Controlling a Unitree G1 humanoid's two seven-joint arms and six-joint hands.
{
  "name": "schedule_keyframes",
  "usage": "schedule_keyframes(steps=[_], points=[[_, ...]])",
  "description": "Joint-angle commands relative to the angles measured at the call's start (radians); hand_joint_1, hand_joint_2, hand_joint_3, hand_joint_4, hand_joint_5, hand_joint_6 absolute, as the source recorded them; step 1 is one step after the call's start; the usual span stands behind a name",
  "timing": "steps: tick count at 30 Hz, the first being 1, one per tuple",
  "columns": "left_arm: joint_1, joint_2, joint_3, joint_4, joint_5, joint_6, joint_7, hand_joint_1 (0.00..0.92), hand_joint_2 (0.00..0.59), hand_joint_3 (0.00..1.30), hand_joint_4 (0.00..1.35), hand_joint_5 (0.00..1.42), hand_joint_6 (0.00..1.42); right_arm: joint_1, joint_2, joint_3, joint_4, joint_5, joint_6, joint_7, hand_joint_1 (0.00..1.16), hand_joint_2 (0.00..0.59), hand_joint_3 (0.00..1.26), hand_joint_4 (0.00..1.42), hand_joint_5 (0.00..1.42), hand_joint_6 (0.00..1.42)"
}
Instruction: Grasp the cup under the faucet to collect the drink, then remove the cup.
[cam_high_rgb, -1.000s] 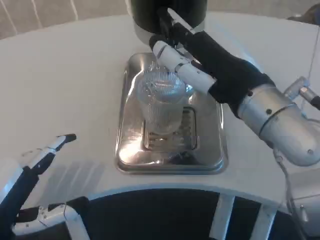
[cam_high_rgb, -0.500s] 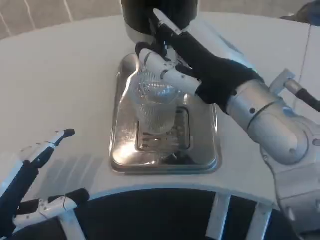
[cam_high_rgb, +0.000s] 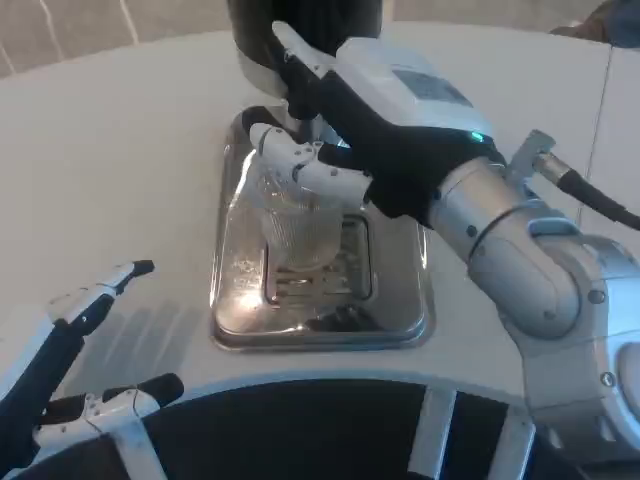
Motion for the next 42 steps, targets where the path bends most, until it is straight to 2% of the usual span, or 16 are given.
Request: schedule_keyframes(steps=[1, 5, 10, 17, 23, 33, 42], points=[[-0.001, 0.001, -0.007, 0.012, -0.013, 0.013, -0.016, 0.101, 0.088, 0.15, 0.09, 0.18, 0.20, -0.002, 0.021, 0.051, 0.014, 0.002, -0.071, 0.044, 0.02, 0.487, 0.00, 0.00, 0.00, 0.00], [-0.006, -0.007, -0.006, 0.010, -0.028, 0.025, -0.027, 0.101, 0.088, 0.15, 0.09, 0.18, 0.20, 0.003, 0.027, 0.046, 0.020, -0.004, -0.079, 0.046, 0.02, 0.490, 0.00, 0.00, 0.00, 0.00], [-0.016, -0.025, -0.005, -0.003, -0.070, 0.059, -0.052, 0.148, 0.056, 0.01, 0.03, 0.19, 0.24, 0.008, 0.029, 0.042, 0.025, -0.006, -0.081, 0.047, 0.02, 0.494, 0.00, 0.00, 0.00, 0.00], [-0.038, -0.073, -0.003, -0.045, -0.133, 0.128, -0.088, 0.192, 0.032, 0.00, 0.00, 0.21, 0.29, 0.017, 0.030, 0.037, 0.016, -0.017, -0.076, 0.056, 0.01, 0.497, 0.00, 0.00, 0.00, 0.00], [-0.070, -0.120, -0.005, -0.067, -0.139, 0.168, -0.081, 0.280, 0.024, 0.00, 0.00, 0.24, 0.34, 0.025, 0.035, 0.033, 0.003, -0.030, -0.062, 0.069, 0.00, 0.513, 0.00, 0.00, 0.00, 0.00], [-0.157, -0.172, -0.017, -0.024, -0.145, 0.172, -0.082, 0.333, 0.031, 0.00, 0.00, 0.27, 0.36, 0.033, 0.052, 0.023, -0.010, -0.064, -0.050, 0.098, 0.00, 0.526, 0.00, 0.00, 0.00, 0.00], [-0.221, -0.184, -0.050, 0.042, -0.133, 0.145, -0.075, 0.366, 0.039, 0.00, 0.00, 0.28, 0.37, 0.042, 0.062, 0.007, -0.015, -0.082, -0.053, 0.114, 0.00, 0.534, 0.00, 0.00, 0.00, 0.00]])
